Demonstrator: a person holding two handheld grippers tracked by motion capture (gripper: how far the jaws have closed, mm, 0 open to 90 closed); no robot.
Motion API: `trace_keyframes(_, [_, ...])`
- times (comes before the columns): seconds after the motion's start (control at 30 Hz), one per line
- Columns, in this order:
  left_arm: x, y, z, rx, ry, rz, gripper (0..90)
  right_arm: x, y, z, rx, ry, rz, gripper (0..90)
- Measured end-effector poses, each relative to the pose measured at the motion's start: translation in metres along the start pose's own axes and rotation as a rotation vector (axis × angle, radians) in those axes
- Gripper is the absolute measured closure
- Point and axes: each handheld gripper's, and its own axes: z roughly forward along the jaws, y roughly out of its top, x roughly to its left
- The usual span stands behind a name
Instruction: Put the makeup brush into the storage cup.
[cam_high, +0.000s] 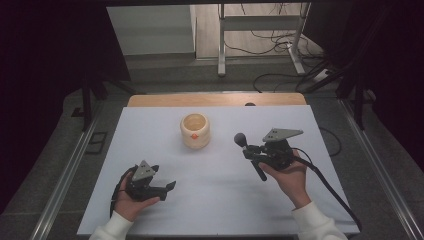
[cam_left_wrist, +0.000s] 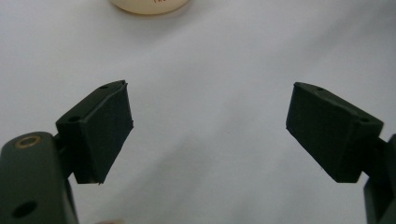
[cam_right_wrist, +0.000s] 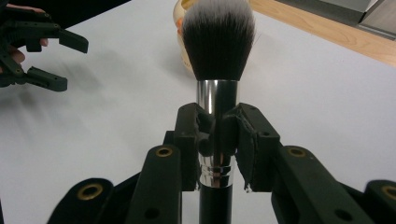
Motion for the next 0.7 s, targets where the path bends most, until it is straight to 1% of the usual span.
trace_keyframes(0.4, [-0.007,0.007,0.001,-0.020,-0.016,0.006,15.0,0.002,0.001,0.001,-0.023,0.007,0.010,70.9])
trace_keyframes(0.47, [-0.011,0.011,0.002,-0.043,-0.021,0.007,15.1,0.002,0.001,0.002,-0.025,0.008,0.011,70.9])
trace_keyframes(0.57, [-0.016,0.017,0.003,-0.070,-0.038,0.004,15.3,0.002,0.001,0.003,-0.028,0.009,0.013,70.9])
trace_keyframes(0.6, [-0.016,0.017,0.003,-0.070,-0.038,0.004,15.6,0.002,0.001,0.003,-0.028,0.009,0.013,70.9])
trace_keyframes(0.67, [-0.020,0.021,0.006,-0.080,-0.056,0.002,15.6,0.002,0.001,0.003,-0.030,0.010,0.014,70.9])
trace_keyframes(0.7, [-0.024,0.024,0.009,-0.079,-0.071,0.010,15.6,0.002,0.001,0.004,-0.032,0.010,0.015,70.9])
